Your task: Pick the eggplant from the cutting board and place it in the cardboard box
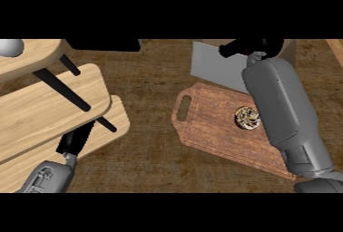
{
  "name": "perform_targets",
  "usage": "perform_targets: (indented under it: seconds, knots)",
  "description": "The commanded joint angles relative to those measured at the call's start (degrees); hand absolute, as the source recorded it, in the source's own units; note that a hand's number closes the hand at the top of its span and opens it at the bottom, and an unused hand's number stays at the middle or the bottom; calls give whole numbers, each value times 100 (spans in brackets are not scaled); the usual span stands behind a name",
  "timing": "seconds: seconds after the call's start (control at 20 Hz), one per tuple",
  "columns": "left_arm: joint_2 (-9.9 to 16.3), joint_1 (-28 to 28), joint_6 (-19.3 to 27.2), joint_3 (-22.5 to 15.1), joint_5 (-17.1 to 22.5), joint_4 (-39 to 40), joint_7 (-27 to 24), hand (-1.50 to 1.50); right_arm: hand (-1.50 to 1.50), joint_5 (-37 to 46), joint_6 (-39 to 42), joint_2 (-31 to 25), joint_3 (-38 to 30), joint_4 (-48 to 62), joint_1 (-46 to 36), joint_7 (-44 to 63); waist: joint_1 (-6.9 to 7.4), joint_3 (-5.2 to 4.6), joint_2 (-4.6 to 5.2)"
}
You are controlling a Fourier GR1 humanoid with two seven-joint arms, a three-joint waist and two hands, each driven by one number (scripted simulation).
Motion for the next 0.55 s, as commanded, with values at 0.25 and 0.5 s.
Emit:
perform_targets:
  seconds: [0.25,0.5]
  knots:
    - [-173,-335,-370,-155,200,-656,16,0,-150,-967,-1848,114,-893,-273,195,-1384,-71,91,-27]
    - [-264,-353,-326,-183,152,-612,85,0,-150,-1931,-2081,178,-1379,-824,452,-2083,-247,92,-66]
